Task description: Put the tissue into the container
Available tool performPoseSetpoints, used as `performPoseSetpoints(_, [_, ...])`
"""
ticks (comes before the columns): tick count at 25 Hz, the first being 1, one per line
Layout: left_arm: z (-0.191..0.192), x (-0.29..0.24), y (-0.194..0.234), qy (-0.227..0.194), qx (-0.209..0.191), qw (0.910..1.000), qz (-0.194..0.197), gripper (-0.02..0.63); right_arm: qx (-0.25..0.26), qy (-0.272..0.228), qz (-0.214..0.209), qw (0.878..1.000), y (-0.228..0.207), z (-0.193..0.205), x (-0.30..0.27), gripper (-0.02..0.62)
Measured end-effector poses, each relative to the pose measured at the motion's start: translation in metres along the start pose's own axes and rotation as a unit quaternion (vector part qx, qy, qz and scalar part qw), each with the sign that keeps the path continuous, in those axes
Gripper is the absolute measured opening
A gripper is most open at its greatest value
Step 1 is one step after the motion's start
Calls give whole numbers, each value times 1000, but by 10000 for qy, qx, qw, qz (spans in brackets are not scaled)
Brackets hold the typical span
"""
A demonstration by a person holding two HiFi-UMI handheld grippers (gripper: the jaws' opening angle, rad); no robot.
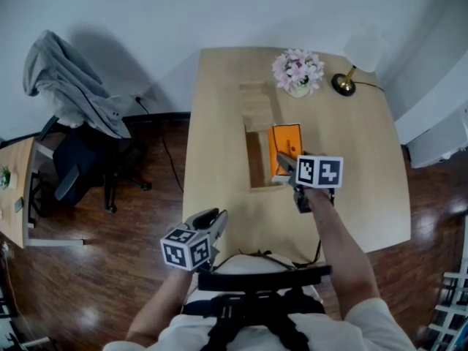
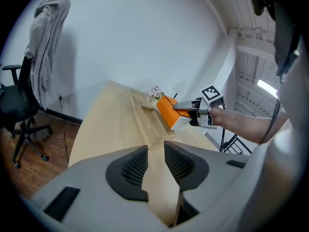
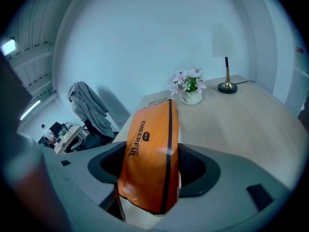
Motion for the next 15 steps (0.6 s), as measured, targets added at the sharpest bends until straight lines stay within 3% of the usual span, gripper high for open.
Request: performPoseSetpoints(15, [2,5,10,36,86,9999,-67,110,-31,344,-230,9991,42,24,-41,324])
Point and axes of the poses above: the fingertips, and each gripper's own axes: x backward along the fingers, y to its left, z out of its underside, the point moved 3 cm from there along x, backward along the fingers, and after that the axes turned 12 degrees about -y, right-handed, at the moved point
